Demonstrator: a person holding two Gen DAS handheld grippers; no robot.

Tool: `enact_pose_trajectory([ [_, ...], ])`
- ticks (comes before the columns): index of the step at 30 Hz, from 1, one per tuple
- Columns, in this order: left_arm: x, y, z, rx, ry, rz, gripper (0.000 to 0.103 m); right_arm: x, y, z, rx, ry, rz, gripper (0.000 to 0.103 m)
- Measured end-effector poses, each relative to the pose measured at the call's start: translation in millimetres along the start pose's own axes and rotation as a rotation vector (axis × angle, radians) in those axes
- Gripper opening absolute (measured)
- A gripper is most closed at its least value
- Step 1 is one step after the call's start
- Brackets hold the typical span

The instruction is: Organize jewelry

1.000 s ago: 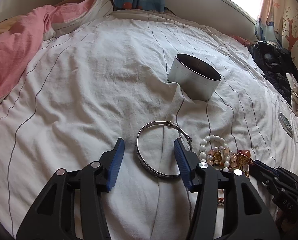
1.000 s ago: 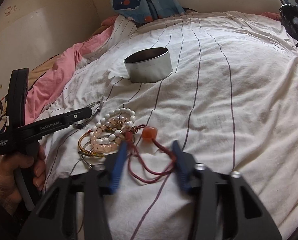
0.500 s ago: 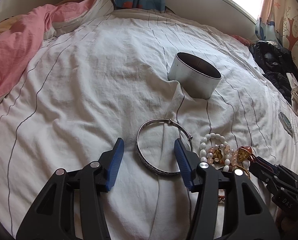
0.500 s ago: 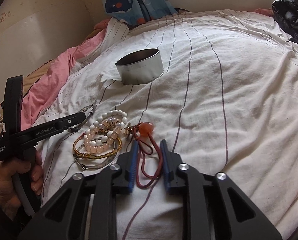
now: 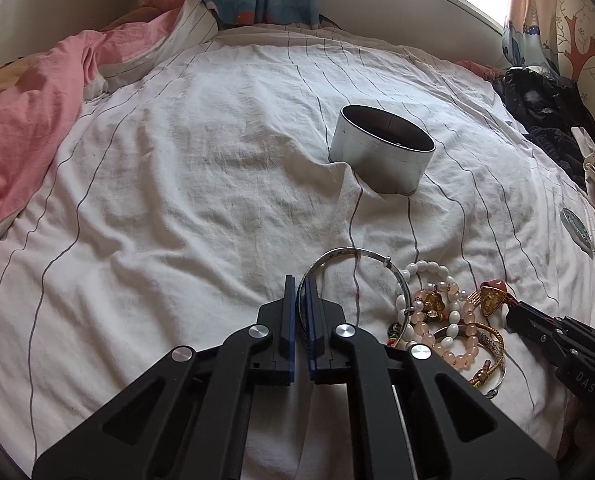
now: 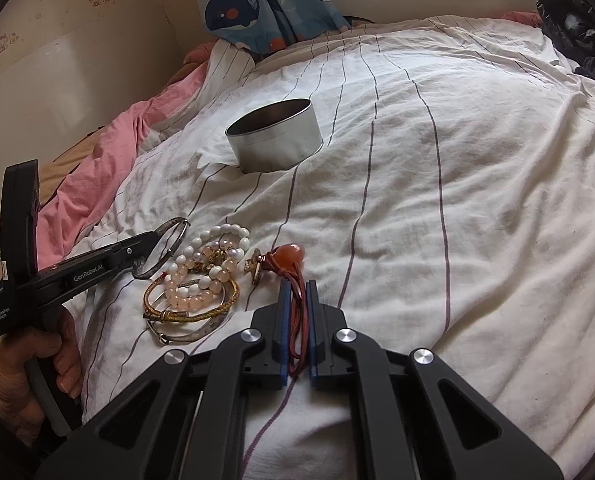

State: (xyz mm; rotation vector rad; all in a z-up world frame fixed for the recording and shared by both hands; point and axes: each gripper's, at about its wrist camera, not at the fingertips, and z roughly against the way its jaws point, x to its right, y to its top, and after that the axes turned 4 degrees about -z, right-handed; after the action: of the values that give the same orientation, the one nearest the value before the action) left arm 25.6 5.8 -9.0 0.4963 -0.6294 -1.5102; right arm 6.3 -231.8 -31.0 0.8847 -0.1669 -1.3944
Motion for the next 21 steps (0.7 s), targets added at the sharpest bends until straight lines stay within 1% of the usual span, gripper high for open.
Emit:
enact_pose_trajectory([
  [9,3.3,0.5,-0.8,-0.001,0.019,-0.019,0.004,-1.6,0.0,-2.8,-0.014,-0.001,-0.001,0.008],
  [10,3.6,0.4,-1.0,-0.002,0.021,-0.021,0.004,-1.6,0.2,-2.9,-0.014,0.003,-0.002,0.010],
  [12,4.4,0.3,-1.6,-0.004,0.026,-0.023,0.005,-3.7,-0.3,-2.7,-0.011,0.006,0.004,0.025],
  [14,4.8,0.3,-2.2,-0.006,0.031,-0.024,0.006,-5.5,-0.8,-2.4,-0.008,0.002,0.012,0.029],
  [16,4.6,0.3,-2.8,-0.009,0.033,-0.024,0.007,-5.4,-0.8,-2.2,-0.007,0.003,0.010,0.030],
  [19,3.1,0.1,-3.6,-0.012,0.035,-0.015,0.015,-6.2,-0.8,-2.3,-0.007,0.003,0.008,0.030],
  [21,3.3,0.3,-4.4,-0.013,0.035,-0.016,0.017,-5.5,-0.7,-2.0,-0.007,0.004,0.008,0.030],
])
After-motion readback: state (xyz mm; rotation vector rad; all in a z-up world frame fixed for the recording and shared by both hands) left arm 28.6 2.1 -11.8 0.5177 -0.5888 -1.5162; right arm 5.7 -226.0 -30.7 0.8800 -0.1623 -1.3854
